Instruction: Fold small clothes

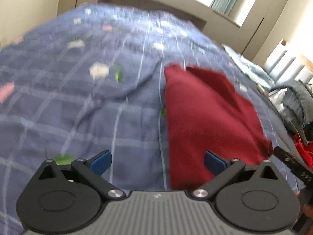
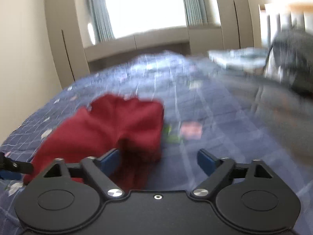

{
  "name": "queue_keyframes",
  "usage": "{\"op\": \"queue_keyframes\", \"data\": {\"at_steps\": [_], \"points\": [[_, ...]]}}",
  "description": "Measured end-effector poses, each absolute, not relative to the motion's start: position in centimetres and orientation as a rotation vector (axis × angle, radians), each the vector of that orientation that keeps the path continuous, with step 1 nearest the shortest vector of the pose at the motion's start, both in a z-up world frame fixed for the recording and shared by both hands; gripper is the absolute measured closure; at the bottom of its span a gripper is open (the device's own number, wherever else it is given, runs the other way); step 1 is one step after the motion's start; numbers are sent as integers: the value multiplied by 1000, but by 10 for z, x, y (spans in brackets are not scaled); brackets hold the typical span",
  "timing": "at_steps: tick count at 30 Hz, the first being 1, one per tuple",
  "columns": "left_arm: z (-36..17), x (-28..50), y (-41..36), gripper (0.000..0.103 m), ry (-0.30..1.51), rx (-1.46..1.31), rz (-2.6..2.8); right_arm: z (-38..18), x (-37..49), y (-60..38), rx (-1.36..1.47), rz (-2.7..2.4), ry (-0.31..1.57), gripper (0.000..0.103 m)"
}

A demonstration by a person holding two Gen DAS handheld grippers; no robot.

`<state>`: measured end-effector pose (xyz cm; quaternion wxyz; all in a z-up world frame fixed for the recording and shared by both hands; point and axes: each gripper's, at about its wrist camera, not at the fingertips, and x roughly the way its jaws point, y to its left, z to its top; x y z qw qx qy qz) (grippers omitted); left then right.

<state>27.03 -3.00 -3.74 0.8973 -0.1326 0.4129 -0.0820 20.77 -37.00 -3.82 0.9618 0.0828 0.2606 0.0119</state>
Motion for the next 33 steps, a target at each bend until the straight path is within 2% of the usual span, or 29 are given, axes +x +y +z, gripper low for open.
{"op": "queue_keyframes", "data": {"at_steps": [1, 4, 9, 12, 14, 15, 17, 19, 22, 24, 26, 29, 33], "points": [[-32, 277, -31, 0, 833, -267, -169, -31, 215, -371, 138, 41, 512, 6], [-22, 303, -37, 0, 808, -254, -134, -15, 254, -370, 90, 152, 490, 6], [-33, 349, -51, 0, 822, -272, -115, -8, 344, -348, 31, 369, 531, 18], [-46, 364, -59, 0, 849, -265, -109, -17, 394, -334, 43, 452, 608, 29], [-53, 366, -60, 1, 857, -275, -118, -29, 418, -326, 38, 480, 672, 50], [-55, 367, -60, 1, 856, -279, -120, -33, 423, -322, 20, 485, 696, 79], [-58, 368, -59, 1, 857, -284, -130, -35, 424, -319, -28, 463, 682, 85], [-61, 370, -57, 1, 860, -297, -145, -34, 420, -317, -51, 424, 650, 86], [-65, 374, -57, 0, 881, -303, -147, -43, 422, -317, -59, 396, 651, 83], [-61, 375, -56, 1, 886, -299, -156, -50, 425, -317, -90, 395, 655, 73], [-54, 378, -55, 0, 877, -275, -157, -43, 417, -328, -52, 381, 623, 50], [-45, 387, -59, 0, 841, -223, -135, -33, 400, -339, -65, 305, 559, 28], [-47, 403, -77, 0, 843, -195, -139, -36, 376, -344, -126, 196, 537, 23]]}}
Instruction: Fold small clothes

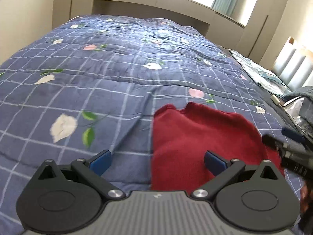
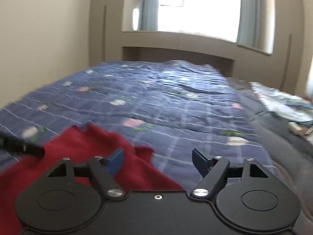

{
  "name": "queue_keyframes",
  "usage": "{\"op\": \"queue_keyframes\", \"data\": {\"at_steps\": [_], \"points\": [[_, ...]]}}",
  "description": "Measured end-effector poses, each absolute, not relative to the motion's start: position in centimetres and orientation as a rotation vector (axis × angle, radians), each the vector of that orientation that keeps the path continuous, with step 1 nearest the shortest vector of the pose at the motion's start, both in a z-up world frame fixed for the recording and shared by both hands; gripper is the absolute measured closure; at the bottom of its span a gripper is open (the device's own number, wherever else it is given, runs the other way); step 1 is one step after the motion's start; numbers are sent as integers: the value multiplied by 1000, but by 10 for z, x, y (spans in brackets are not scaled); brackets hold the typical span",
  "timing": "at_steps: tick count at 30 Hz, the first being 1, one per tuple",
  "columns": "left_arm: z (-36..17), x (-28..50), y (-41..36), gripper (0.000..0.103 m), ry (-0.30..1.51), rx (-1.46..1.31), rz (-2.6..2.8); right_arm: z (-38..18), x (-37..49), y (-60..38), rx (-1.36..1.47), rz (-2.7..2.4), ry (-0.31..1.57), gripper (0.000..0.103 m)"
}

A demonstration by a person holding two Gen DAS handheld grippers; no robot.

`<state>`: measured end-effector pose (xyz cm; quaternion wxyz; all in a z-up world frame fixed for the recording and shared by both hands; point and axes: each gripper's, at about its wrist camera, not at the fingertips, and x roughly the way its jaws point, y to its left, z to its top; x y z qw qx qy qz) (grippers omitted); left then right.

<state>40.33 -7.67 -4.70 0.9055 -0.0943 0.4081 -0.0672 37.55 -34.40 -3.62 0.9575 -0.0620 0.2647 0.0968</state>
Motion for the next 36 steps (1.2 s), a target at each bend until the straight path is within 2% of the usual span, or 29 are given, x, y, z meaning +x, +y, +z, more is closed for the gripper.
{"op": "queue_keyframes", "data": {"at_steps": [5, 7, 8, 9, 15, 17, 22, 27, 32, 36], "points": [[-64, 403, -96, 0, 842, -99, -113, -73, 359, -356, -275, -25, 574, 25], [-68, 401, -94, 0, 838, -123, -113, -83, 355, -371, -231, -56, 577, 27], [-71, 400, -91, 0, 839, -133, -111, -85, 356, -377, -210, -86, 595, 37], [-75, 399, -89, 0, 838, -153, -115, -88, 360, -381, -196, -123, 624, 41], [-74, 397, -81, 1, 844, -199, -117, -82, 353, -397, -85, -106, 598, 39], [-67, 392, -79, 1, 841, -209, -109, -71, 340, -396, -48, -95, 552, 30], [-55, 373, -76, 0, 838, -214, -119, -47, 309, -382, 63, 26, 506, 16], [-56, 361, -76, 1, 849, -202, -125, -61, 295, -365, 51, 78, 566, 13], [-61, 359, -75, 0, 853, -213, -129, -79, 293, -378, 139, 20, 604, 3], [-62, 359, -75, 0, 853, -213, -127, -81, 292, -378, 139, 16, 606, 3]]}}
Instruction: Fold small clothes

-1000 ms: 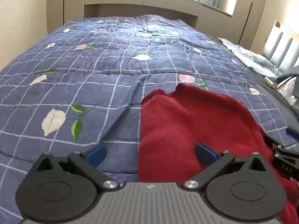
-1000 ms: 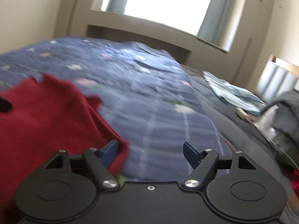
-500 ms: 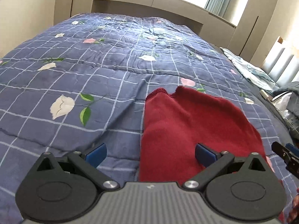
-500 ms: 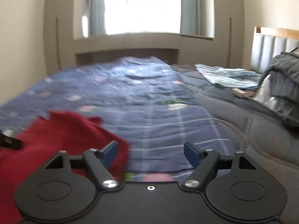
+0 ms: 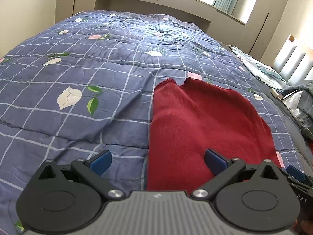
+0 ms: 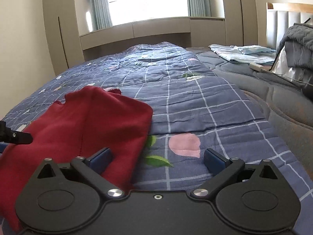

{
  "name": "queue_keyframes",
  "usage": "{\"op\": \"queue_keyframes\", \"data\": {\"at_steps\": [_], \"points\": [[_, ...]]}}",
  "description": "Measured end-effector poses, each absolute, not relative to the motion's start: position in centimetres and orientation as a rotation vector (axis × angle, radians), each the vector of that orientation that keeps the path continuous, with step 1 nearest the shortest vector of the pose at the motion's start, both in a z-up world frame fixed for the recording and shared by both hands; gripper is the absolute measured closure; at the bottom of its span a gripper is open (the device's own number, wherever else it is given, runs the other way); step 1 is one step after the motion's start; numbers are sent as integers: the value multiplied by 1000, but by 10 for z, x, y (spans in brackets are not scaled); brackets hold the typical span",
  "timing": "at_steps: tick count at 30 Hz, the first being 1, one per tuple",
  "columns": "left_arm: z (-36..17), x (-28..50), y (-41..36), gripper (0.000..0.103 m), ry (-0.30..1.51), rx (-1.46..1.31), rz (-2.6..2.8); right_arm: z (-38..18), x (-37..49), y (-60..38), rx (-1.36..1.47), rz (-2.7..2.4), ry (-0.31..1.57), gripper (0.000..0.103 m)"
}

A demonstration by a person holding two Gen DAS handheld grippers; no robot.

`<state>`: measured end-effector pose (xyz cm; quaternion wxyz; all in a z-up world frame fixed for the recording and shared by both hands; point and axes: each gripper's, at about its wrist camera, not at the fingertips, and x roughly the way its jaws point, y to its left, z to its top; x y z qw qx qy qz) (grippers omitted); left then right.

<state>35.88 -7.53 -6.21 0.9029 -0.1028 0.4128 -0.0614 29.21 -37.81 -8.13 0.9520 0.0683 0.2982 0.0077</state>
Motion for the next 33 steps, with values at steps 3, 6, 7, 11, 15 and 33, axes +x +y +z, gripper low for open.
{"op": "queue_keyframes", "data": {"at_steps": [3, 6, 7, 11, 15, 33], "points": [[-62, 359, -75, 0, 859, -221, -128, -83, 290, -381, 153, 21, 601, 2], [-60, 356, -72, 1, 864, -231, -132, -83, 289, -383, 163, 25, 596, 1], [-59, 356, -70, 1, 865, -234, -134, -83, 288, -383, 165, 25, 595, 1], [-58, 348, -60, 1, 863, -266, -147, -83, 287, -385, 177, 27, 592, 1], [-54, 341, -48, 0, 855, -313, -172, -82, 283, -387, 191, 28, 569, 1], [-69, 359, -46, 0, 945, -344, -315, -82, 306, -398, 477, 249, 592, 6]]}}
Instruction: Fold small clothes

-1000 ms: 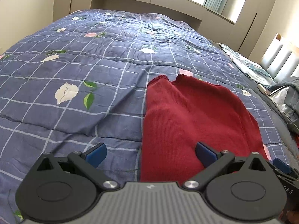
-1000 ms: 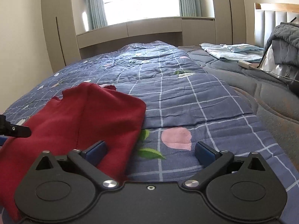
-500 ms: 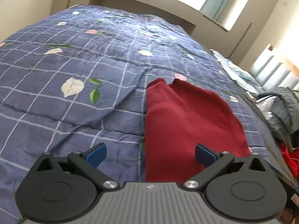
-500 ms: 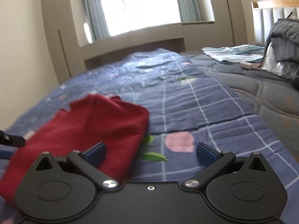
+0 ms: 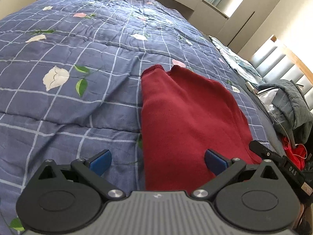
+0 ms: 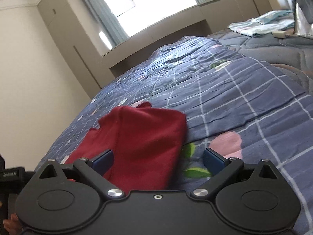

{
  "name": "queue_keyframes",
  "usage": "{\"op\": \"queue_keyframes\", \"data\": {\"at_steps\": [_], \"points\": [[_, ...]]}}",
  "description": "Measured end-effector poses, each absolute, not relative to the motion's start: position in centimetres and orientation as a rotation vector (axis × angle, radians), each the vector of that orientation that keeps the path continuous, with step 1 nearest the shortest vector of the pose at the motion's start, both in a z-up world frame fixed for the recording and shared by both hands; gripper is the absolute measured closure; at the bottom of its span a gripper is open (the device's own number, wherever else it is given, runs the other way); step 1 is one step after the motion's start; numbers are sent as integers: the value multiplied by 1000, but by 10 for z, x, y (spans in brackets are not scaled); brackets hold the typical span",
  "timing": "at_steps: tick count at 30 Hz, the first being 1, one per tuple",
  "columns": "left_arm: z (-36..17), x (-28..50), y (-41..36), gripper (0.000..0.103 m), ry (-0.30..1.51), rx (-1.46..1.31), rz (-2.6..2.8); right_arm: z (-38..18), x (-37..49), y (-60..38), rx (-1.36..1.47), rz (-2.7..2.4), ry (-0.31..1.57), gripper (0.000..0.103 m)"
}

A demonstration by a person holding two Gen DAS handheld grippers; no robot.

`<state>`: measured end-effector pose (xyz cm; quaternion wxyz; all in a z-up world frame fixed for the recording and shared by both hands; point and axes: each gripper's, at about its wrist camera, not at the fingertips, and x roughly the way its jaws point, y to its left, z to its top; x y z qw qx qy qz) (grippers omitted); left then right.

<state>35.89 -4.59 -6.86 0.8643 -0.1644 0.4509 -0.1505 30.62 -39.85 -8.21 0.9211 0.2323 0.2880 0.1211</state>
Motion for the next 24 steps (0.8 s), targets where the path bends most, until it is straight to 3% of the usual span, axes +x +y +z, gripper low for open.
{"op": "queue_keyframes", "data": {"at_steps": [5, 16, 20, 24], "points": [[-68, 359, -48, 0, 940, -332, -312, -82, 304, -395, 471, 276, 590, 21], [-70, 358, -46, 0, 938, -344, -314, -85, 302, -396, 477, 258, 584, 28], [-70, 358, -46, 0, 940, -344, -314, -86, 302, -395, 477, 264, 584, 46], [-71, 359, -46, 0, 943, -344, -311, -86, 302, -394, 475, 276, 585, 54]]}}
